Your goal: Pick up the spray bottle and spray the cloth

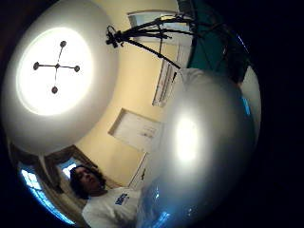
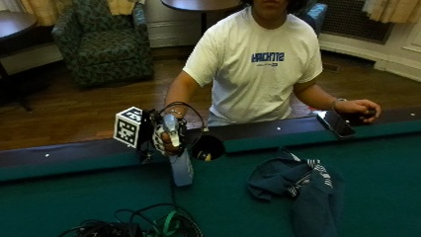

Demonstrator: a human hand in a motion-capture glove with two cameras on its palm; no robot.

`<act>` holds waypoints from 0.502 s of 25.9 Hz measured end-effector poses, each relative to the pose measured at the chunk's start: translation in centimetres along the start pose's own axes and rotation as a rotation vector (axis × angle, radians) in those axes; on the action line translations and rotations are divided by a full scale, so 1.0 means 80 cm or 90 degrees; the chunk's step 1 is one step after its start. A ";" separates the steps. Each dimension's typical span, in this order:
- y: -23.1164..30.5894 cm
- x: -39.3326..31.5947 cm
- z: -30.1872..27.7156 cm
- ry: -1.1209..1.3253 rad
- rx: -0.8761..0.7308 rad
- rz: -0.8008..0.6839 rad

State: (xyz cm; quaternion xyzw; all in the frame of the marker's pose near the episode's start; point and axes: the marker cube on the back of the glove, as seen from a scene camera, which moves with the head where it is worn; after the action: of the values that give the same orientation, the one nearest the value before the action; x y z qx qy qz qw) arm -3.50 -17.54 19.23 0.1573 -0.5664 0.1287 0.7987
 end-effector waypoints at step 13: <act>-0.050 -0.163 0.037 0.368 -0.078 -0.232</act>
State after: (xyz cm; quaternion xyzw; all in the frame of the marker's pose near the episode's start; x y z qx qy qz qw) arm -8.81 -22.75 7.39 0.1648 -0.2862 -0.0107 0.9438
